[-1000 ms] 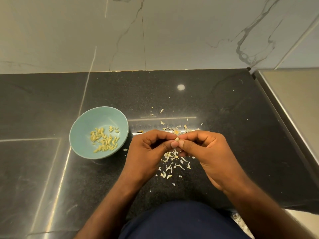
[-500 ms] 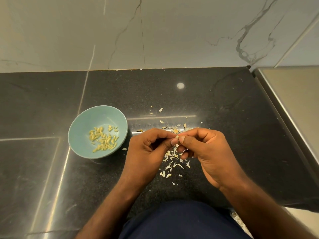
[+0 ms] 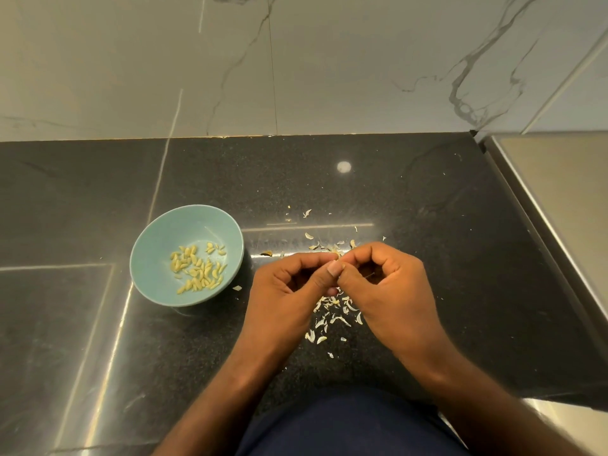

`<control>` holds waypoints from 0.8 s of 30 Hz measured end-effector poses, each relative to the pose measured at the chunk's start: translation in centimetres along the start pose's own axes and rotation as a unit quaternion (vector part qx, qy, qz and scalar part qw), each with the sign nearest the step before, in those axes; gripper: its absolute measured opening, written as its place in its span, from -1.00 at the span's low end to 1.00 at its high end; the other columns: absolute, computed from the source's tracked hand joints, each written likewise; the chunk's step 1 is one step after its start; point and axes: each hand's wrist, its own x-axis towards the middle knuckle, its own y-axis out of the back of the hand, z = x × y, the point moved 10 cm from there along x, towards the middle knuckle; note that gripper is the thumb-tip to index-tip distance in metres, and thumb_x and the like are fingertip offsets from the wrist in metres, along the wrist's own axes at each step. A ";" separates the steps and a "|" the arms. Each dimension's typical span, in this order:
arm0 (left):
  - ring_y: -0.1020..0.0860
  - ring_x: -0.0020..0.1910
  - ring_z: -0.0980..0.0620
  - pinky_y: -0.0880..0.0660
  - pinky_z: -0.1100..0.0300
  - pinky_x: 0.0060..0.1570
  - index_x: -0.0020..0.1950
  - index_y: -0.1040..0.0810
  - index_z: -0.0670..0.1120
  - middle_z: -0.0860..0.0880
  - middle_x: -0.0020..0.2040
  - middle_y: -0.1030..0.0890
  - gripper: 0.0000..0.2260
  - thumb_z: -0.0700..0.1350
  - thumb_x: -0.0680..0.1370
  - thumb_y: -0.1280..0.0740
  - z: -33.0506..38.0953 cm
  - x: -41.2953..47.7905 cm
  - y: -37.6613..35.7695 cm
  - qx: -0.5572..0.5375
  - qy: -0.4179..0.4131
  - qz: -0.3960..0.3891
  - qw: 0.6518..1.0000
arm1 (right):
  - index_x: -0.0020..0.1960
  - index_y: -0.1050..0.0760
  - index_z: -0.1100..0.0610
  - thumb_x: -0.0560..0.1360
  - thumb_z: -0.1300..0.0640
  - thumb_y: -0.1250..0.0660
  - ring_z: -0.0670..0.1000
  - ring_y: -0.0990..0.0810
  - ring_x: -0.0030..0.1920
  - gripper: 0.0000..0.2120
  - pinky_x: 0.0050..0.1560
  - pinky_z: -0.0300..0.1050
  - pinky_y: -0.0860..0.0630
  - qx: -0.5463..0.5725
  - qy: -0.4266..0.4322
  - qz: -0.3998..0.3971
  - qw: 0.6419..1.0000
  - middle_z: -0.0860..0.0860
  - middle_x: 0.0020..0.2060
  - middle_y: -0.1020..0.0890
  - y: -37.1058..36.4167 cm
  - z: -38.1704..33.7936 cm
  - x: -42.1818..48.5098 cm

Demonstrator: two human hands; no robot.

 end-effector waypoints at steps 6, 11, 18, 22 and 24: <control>-0.57 -0.22 0.04 -0.55 0.26 -0.20 -0.05 -0.68 -0.18 -0.11 -0.22 -0.62 -0.84 -0.13 0.46 -0.40 -2.4 0.2 0.3 -0.171 0.099 0.020 0.980 | -0.25 -0.56 0.20 0.43 0.22 -0.35 0.03 -0.53 -0.38 -0.90 -0.33 -0.07 -0.51 0.095 -0.045 -0.025 0.994 0.06 -0.41 -0.58 -0.3 1.5 0.3; -0.63 -0.18 -0.01 -0.60 0.23 -0.13 -0.02 -0.67 -0.19 -0.16 -0.16 -0.67 -0.84 -0.17 0.45 -0.40 -2.5 0.3 0.7 -0.210 0.100 0.037 0.972 | -0.22 -0.54 0.16 0.55 0.10 -0.41 0.13 -0.56 -0.35 -0.79 -0.31 0.02 -0.54 -0.038 -0.014 -0.021 0.999 0.11 -0.36 -0.61 0.6 1.0 0.7; -0.69 -0.11 -0.06 -0.62 0.14 -0.04 0.01 -0.69 -0.11 -0.10 -0.12 -0.72 -0.84 -0.13 0.46 -0.43 -0.8 0.3 1.7 -0.009 0.000 0.061 0.998 | 0.05 -0.67 0.05 0.54 0.22 -0.42 -0.14 -0.68 -0.15 -0.87 -0.15 -0.34 -0.55 -0.088 0.046 -0.070 0.993 -0.14 -0.18 -0.70 -0.5 -0.6 0.3; -0.68 -0.16 -0.02 -0.61 0.15 -0.08 -0.01 -0.68 -0.11 -0.06 -0.15 -0.72 -0.86 -0.10 0.48 -0.41 -0.3 0.1 1.6 0.041 -0.026 0.070 0.996 | -0.07 -0.68 0.10 0.52 0.25 -0.43 -0.09 -0.65 -0.27 -0.92 -0.27 -0.30 -0.54 -0.120 0.078 -0.045 0.989 -0.13 -0.29 -0.68 -0.5 -1.4 0.2; -0.68 -0.16 0.03 -0.62 0.15 -0.08 0.00 -0.68 -0.10 -0.03 -0.15 -0.72 -0.89 -0.13 0.51 -0.41 0.3 0.1 1.5 0.068 -0.050 0.069 0.994 | -0.09 -0.67 0.12 0.51 0.25 -0.44 -0.09 -0.65 -0.30 -0.93 -0.30 -0.33 -0.52 -0.112 0.084 -0.036 0.990 -0.13 -0.30 -0.67 -0.5 -1.7 0.2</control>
